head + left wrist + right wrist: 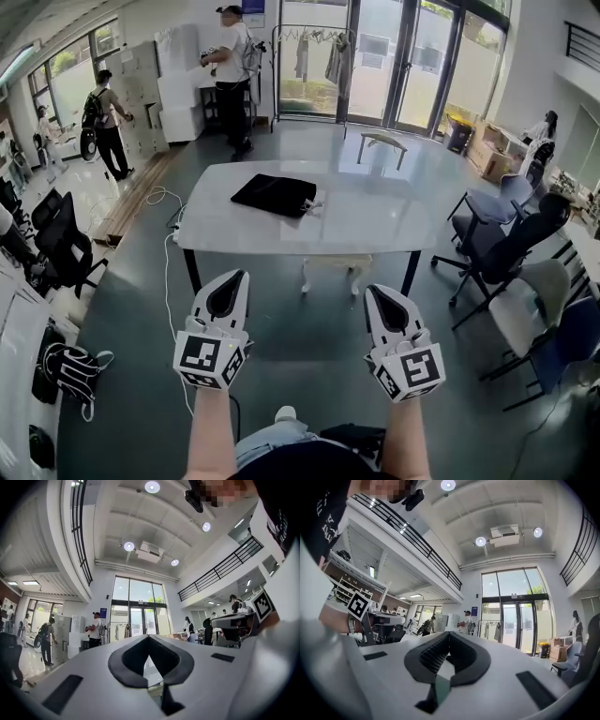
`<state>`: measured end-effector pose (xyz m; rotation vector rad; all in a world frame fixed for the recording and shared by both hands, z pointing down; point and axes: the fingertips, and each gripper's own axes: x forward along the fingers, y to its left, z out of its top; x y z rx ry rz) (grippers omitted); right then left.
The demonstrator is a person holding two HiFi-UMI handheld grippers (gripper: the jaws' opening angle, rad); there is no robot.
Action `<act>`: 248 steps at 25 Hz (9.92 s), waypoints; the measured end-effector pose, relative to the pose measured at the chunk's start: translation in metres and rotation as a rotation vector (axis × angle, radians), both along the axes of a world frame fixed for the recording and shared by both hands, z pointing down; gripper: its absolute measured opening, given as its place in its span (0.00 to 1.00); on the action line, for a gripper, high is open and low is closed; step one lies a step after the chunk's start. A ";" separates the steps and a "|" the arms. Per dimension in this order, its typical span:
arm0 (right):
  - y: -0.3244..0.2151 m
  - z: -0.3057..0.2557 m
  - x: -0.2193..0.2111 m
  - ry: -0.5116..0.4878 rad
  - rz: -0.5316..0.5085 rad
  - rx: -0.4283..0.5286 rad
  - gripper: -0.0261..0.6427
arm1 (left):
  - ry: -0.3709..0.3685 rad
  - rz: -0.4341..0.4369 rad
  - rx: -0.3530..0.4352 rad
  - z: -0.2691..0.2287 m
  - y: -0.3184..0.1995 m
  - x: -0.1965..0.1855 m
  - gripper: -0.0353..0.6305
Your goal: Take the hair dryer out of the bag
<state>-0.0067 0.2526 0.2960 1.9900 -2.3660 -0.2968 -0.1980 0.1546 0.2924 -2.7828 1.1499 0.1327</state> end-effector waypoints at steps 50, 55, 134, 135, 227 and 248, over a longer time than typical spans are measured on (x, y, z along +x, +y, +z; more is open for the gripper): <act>-0.414 0.149 0.209 -0.070 -0.197 -0.358 0.07 | -0.394 -0.114 -0.474 0.219 -0.371 0.240 0.33; -0.445 0.172 0.213 -0.063 -0.176 -0.429 0.08 | -0.546 -0.044 -0.574 0.277 -0.391 0.255 0.33; -0.588 0.367 0.081 -0.081 -0.375 -1.309 0.34 | -0.094 -0.222 -0.844 0.297 -0.479 0.212 0.09; -0.585 0.364 0.084 -0.089 -0.373 -1.313 0.34 | -0.096 -0.222 -0.840 0.297 -0.479 0.213 0.08; -0.533 0.051 0.273 -0.046 0.048 -0.040 0.34 | 0.019 -0.220 0.073 0.024 -0.519 0.167 0.07; -0.537 0.035 0.281 -0.044 0.051 -0.026 0.34 | 0.012 -0.220 0.088 0.011 -0.525 0.175 0.07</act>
